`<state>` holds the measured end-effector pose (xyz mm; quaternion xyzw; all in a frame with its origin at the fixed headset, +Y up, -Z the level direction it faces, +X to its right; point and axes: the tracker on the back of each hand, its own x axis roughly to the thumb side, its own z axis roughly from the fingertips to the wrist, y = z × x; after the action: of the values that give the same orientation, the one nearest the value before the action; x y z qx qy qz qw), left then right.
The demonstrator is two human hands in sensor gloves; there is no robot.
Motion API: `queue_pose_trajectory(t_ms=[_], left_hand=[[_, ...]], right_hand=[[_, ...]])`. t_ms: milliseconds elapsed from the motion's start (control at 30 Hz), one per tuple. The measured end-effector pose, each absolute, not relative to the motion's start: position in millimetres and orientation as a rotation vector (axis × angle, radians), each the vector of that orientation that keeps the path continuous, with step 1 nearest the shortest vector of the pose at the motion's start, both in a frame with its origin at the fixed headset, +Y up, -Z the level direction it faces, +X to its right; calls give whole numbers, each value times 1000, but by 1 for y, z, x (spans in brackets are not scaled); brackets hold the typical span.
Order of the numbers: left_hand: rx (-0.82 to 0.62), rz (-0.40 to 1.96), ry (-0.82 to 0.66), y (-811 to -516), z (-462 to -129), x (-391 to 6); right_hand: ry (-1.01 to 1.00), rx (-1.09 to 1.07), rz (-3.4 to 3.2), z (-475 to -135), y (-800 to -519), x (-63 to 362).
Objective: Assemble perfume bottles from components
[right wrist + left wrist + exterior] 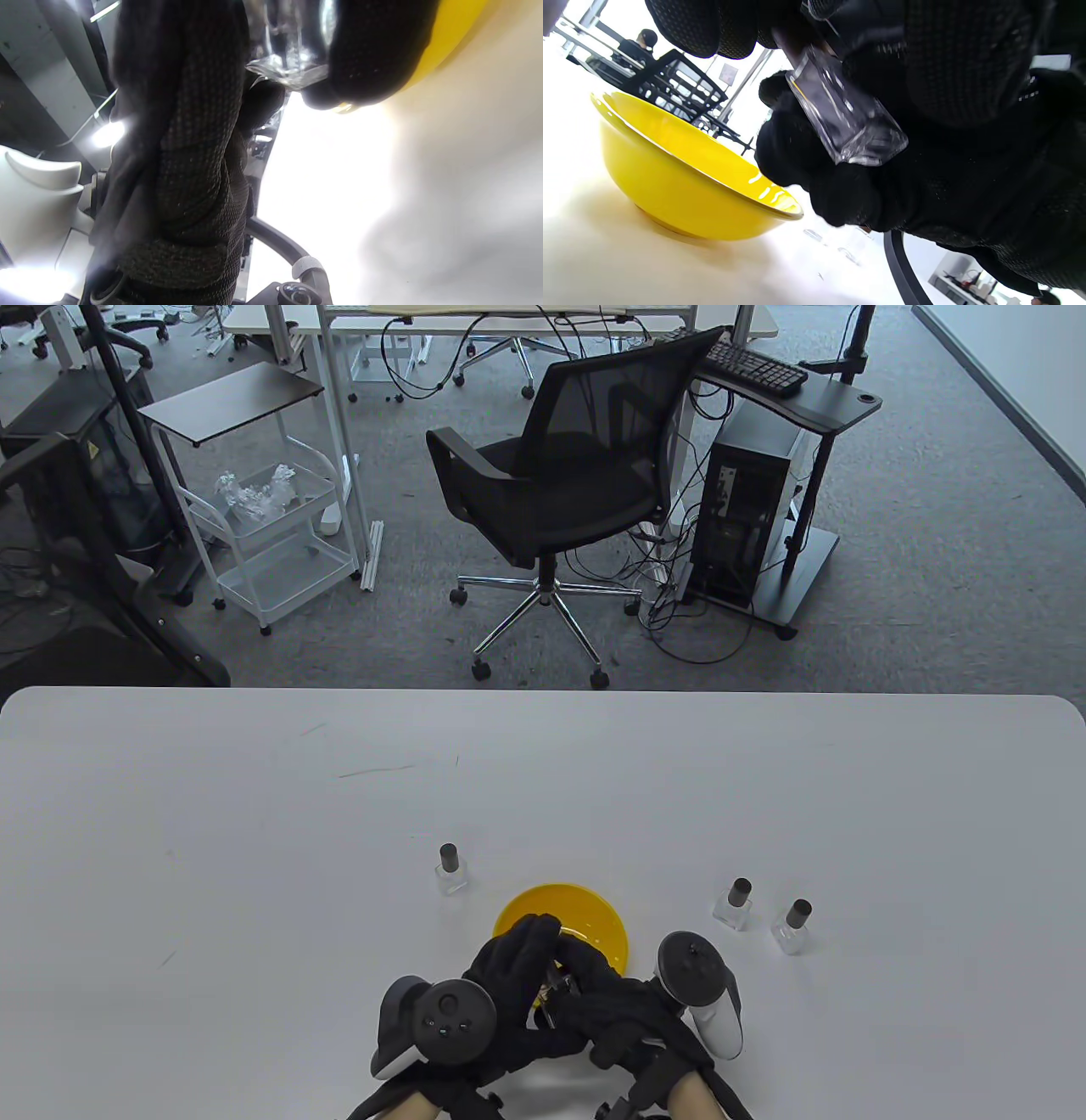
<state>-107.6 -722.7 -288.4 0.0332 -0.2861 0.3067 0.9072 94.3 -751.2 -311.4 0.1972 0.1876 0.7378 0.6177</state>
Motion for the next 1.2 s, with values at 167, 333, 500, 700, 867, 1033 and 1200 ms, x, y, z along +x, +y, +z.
queue_pose_trajectory(t_ms=[167, 333, 500, 700, 867, 1033, 1200], left_hand=[[98, 621, -516, -721, -292, -118], [137, 519, -409, -721, -298, -131], [161, 425, -343, -720, -301, -142], [137, 398, -288, -722, -306, -152], [119, 400, -275, -725, -308, -157], [107, 404, -270, -724, -308, -157], [79, 365, -273, -728, -309, -154]], right_hand=[[333, 420, 1713, -315, -745, 111], [79, 309, 1917, -315, -735, 131], [-139, 185, 2222, -317, -725, 147], [-196, 30, 2351, -327, -722, 158], [-194, -63, 2409, -342, -732, 159], [-108, -101, 2384, -360, -740, 156], [-22, -127, 2376, -374, -747, 155]])
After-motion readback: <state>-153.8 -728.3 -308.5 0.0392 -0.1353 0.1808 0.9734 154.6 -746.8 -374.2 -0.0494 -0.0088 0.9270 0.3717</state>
